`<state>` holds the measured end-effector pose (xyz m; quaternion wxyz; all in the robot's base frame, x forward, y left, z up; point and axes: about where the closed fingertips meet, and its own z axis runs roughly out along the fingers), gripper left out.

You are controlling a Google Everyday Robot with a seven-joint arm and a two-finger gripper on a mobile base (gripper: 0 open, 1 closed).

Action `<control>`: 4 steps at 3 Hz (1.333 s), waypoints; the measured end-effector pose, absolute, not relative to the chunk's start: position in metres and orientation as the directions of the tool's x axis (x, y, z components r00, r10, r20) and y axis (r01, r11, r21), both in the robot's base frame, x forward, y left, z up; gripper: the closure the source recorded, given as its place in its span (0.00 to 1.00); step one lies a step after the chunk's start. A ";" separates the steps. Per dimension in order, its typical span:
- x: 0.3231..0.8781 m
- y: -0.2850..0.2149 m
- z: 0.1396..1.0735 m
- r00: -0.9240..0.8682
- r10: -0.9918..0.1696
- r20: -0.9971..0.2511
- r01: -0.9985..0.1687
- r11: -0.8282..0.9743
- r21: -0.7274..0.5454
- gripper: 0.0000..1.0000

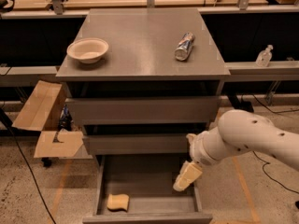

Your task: Pick sponge from bottom drawer and place on counter

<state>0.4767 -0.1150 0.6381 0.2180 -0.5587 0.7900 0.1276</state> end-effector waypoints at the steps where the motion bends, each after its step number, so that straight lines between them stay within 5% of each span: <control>1: 0.489 -0.103 0.607 -0.300 -0.813 -0.499 -0.940 0.340 0.010 0.00; 4: 0.501 -0.079 0.555 -0.322 -0.768 -0.553 -0.926 0.377 0.015 0.00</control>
Offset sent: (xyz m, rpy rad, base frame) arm 0.0107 0.0106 -0.0266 0.0269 0.0342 0.0015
